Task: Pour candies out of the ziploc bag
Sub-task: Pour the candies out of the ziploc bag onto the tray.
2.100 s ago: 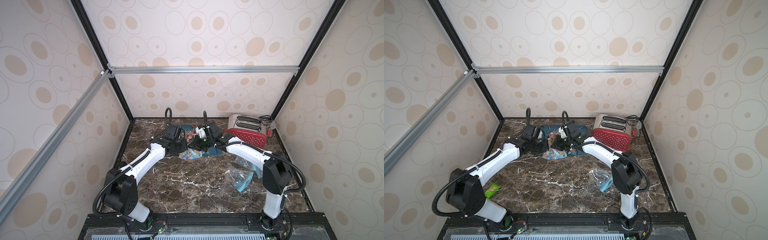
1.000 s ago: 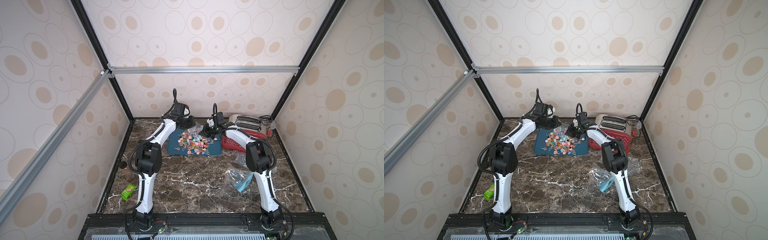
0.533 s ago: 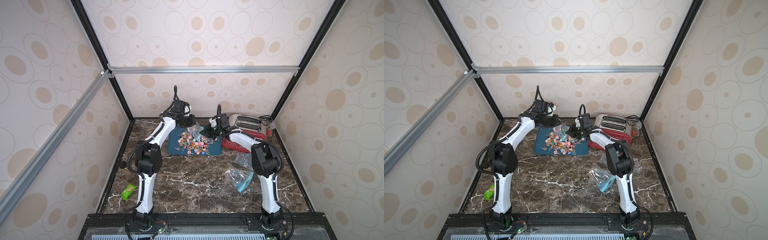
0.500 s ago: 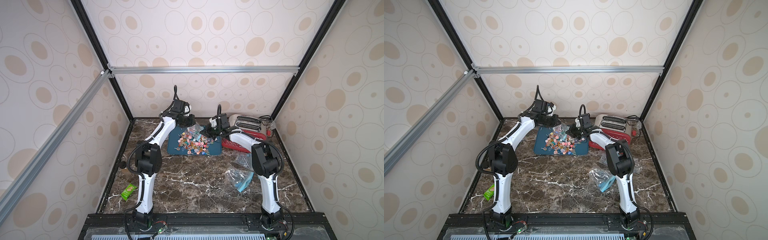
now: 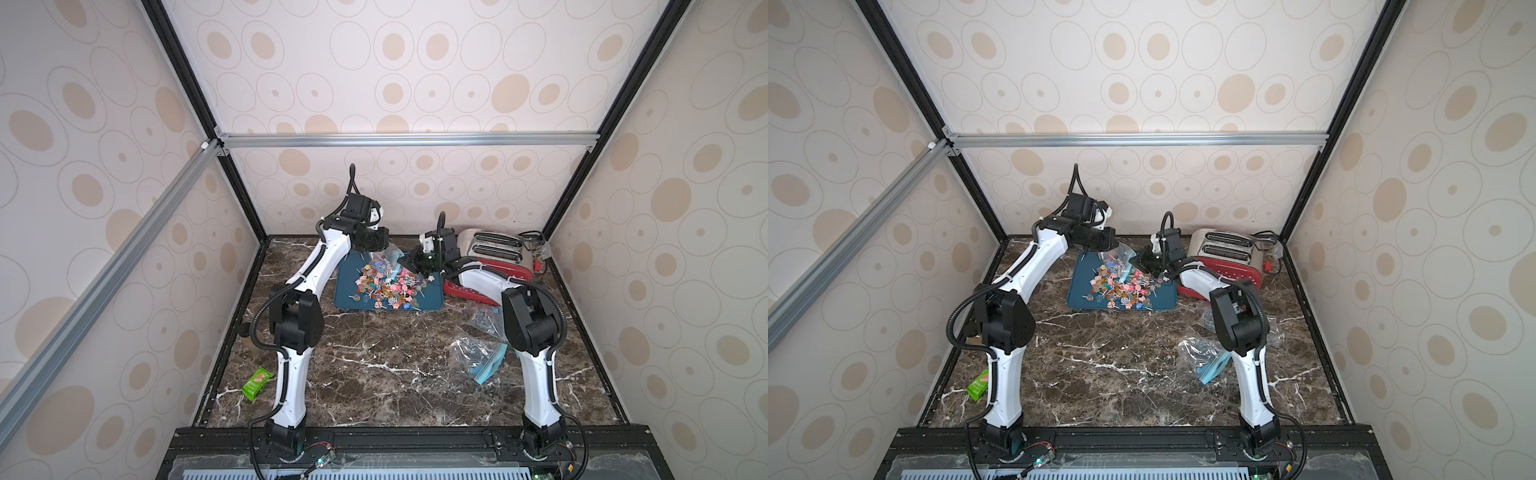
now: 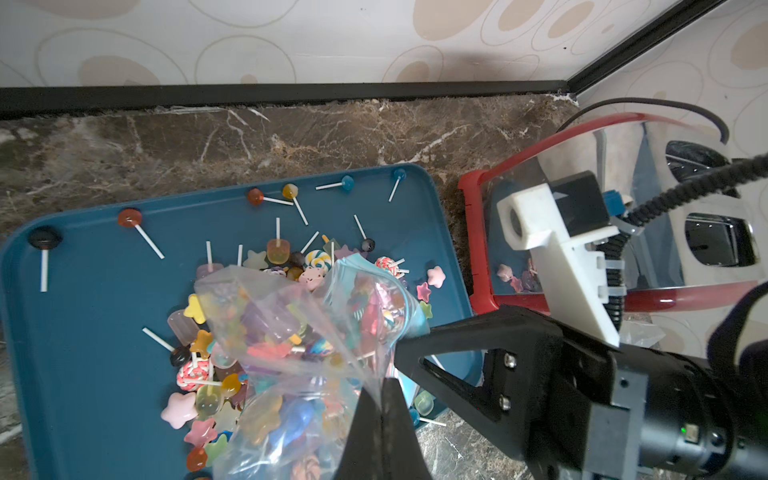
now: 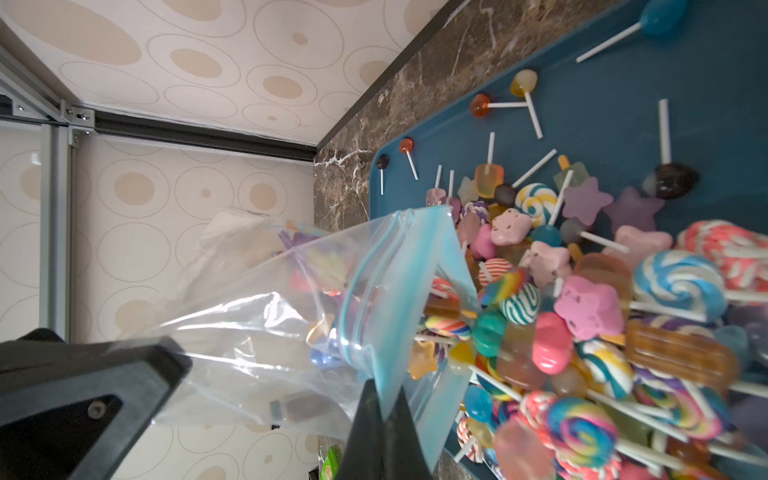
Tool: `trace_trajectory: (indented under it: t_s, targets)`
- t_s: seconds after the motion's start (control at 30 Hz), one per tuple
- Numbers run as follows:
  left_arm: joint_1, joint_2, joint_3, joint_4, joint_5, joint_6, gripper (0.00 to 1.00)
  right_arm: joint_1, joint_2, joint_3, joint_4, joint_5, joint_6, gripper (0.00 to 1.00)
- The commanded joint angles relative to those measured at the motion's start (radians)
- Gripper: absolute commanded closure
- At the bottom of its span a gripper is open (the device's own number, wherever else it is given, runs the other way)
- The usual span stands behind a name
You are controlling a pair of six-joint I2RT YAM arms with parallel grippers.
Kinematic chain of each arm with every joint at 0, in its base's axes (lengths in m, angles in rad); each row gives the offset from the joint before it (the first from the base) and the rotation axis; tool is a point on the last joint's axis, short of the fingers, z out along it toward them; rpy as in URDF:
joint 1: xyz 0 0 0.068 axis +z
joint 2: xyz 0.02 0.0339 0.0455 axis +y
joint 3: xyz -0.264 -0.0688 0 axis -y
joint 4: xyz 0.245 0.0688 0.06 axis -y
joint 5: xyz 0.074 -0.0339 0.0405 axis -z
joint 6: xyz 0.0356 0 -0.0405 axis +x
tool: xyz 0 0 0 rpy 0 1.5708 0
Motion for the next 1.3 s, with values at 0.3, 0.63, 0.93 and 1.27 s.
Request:
trace_trajectory:
  t_s: [0.3,0.63,0.93,1.27]
  targets:
    - [-0.007,-0.075,0.077,-0.111,-0.141,0.106,1.0,0.047,0.09,0.067,0.06,-0.041,0.058,1.0]
    - [-0.011,-0.108,0.083,-0.171,-0.238,0.152,1.0,0.088,0.167,0.149,0.072,-0.056,0.085,1.0]
    - [-0.023,-0.122,0.075,-0.208,-0.308,0.183,1.0,0.114,0.236,0.215,0.082,-0.067,0.107,1.0]
    - [-0.036,-0.128,0.071,-0.239,-0.373,0.2,1.0,0.141,0.308,0.287,0.111,-0.09,0.151,1.0]
